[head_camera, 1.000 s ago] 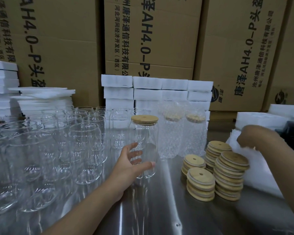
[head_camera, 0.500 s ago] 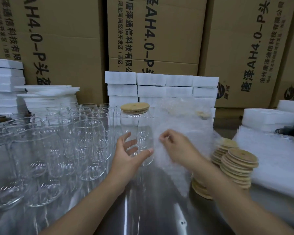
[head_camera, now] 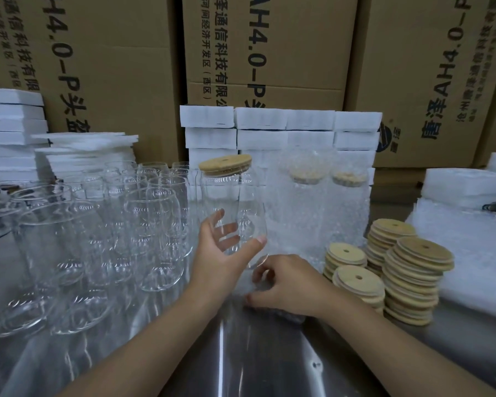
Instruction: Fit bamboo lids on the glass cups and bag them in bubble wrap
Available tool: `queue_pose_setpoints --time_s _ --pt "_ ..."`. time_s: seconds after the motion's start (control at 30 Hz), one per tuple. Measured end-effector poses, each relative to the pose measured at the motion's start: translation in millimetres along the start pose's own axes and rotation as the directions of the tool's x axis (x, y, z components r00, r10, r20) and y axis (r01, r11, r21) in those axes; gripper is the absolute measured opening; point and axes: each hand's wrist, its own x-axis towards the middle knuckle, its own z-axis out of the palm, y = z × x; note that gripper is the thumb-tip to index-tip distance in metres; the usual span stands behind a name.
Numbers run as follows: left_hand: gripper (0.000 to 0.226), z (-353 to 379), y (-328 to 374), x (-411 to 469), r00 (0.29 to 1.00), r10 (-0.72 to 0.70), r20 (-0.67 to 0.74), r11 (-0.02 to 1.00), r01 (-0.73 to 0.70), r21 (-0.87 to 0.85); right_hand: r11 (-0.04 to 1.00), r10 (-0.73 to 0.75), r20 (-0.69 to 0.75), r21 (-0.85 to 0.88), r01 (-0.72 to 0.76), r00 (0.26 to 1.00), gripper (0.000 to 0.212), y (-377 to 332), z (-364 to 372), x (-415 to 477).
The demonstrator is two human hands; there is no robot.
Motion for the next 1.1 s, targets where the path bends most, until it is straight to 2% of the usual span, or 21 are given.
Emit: queue_pose_setpoints --time_s 0.1,0.23,0.37,0.47,0.6,0.7,0.73,0.8,0.87,0.9,1.03,1.1 --pt "0.082 2 0 -1 1.000 0.002 0.000 1.000 -0.002 -0.011 1.000 -0.018 0.021 0.016 0.018 1.000 0.040 -2 -1 -3" --pt "0.086 4 2 -1 1.000 -0.006 -0.007 0.997 0.006 -0.073 0.999 -0.015 -0.028 0.034 0.016 0.999 0.017 -9 -2 -6" --pt "0.084 3 5 -2 1.000 -0.028 0.006 0.989 0.028 -0.147 0.969 0.061 -0.002 0.240 -0.059 0.998 0.032 -13 -6 -8" --pt "0.070 2 3 -1 0.999 -0.042 0.013 0.981 0.044 -0.191 0.921 0.135 0.020 0.367 -0.133 0.991 0.034 -12 -5 -5" --pt "0.072 4 -1 0 0.994 -0.089 0.071 0.962 0.104 -0.251 0.787 0.285 0.012 0.568 -0.241 0.959 0.028 -9 -4 0" --pt "0.066 7 -2 0 0.989 -0.099 0.106 0.949 0.126 -0.290 0.601 0.365 0.011 0.761 -0.244 0.931 0.025 -9 -3 2" --pt "0.062 7 -2 -1 0.989 -0.094 0.112 0.951 0.123 -0.284 0.580 0.389 -0.022 0.783 -0.226 0.921 0.028 -9 -4 3" --pt "0.059 8 -2 -2 0.991 -0.078 0.113 0.965 0.103 -0.240 0.696 0.400 -0.176 0.697 -0.173 0.899 0.037 -6 -6 6" --pt "0.064 7 0 -4 0.993 -0.049 0.104 0.984 0.066 -0.167 0.834 0.343 -0.341 0.540 -0.117 0.875 0.032 -6 -13 5" --pt "0.067 7 1 -5 0.994 -0.035 0.103 0.990 0.049 -0.135 0.861 0.317 -0.390 0.500 -0.091 0.865 0.026 -6 -16 4" --pt "0.083 6 1 -8 0.993 -0.006 0.122 0.999 0.011 -0.039 0.873 0.284 -0.431 0.486 -0.044 0.856 0.021 -7 -20 1" --pt "0.084 5 -1 -8 0.992 0.003 0.127 1.000 0.000 -0.027 0.871 0.267 -0.414 0.491 -0.034 0.870 0.024 -9 -20 0"
